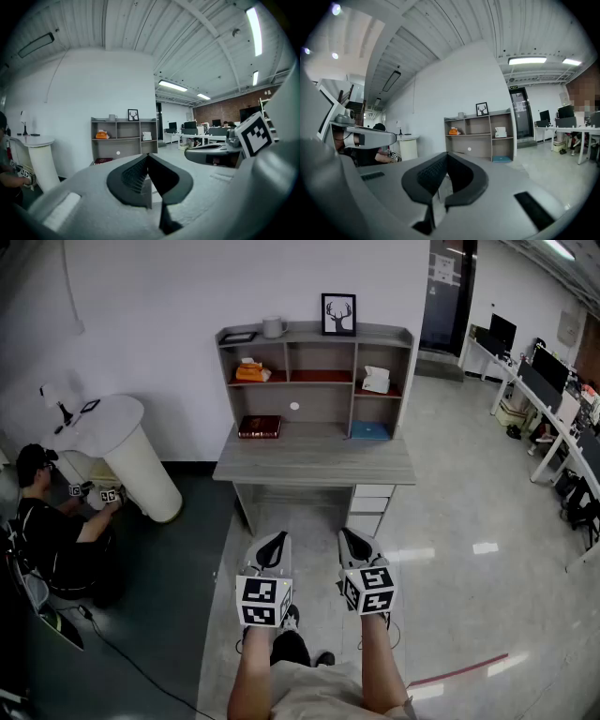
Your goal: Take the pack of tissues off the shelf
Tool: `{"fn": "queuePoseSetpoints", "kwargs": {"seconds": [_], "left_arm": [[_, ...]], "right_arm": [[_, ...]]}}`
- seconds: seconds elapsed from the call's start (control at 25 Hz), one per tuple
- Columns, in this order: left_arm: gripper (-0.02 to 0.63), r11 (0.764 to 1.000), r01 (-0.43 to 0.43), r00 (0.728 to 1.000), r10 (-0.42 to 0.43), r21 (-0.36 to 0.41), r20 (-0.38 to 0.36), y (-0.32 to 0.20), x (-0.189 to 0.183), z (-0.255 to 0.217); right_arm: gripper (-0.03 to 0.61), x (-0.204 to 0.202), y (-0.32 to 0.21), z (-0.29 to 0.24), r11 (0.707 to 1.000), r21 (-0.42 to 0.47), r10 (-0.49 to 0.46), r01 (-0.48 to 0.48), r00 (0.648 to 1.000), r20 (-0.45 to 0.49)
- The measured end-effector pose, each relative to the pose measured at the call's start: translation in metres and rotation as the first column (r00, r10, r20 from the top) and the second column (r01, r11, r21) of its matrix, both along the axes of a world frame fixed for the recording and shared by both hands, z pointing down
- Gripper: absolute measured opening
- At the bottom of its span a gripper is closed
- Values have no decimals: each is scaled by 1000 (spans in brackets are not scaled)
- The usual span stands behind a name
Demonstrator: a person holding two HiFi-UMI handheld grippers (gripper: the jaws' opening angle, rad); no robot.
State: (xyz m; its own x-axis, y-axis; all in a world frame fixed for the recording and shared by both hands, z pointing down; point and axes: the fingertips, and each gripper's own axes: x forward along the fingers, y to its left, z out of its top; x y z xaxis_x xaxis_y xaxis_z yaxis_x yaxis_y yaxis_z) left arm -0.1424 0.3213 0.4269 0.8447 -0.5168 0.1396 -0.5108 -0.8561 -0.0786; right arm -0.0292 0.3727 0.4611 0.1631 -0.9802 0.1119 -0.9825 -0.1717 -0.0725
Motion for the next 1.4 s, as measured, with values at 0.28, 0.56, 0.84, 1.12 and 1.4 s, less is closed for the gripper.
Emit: {"fn": "queuePoseSetpoints", "kwargs": {"seconds": [0.28,0.56,0.84,1.12,1.4], "left_arm": [[8,999,1,1000,-2,-43,-28,-22,15,12],[8,995,-4,998,-3,-103,-65,-67,52,20],[8,997,-30,997,25,-69,-66,-124,93,6],[8,994,-24,992,10,-111,-124,-216,131,-9],[8,993,-65,993,54,-101,-108,-303,164,-12]], "right_arm": [[15,13,-20,12,1000,-24,11,-11,1000,-25],[15,45,-48,9,999,13,38,-39,999,32],[15,91,-110,2,998,36,49,-51,997,64],[15,130,-184,-22,997,76,23,-27,998,58],[15,165,-269,-39,987,157,15,-33,994,112]]}}
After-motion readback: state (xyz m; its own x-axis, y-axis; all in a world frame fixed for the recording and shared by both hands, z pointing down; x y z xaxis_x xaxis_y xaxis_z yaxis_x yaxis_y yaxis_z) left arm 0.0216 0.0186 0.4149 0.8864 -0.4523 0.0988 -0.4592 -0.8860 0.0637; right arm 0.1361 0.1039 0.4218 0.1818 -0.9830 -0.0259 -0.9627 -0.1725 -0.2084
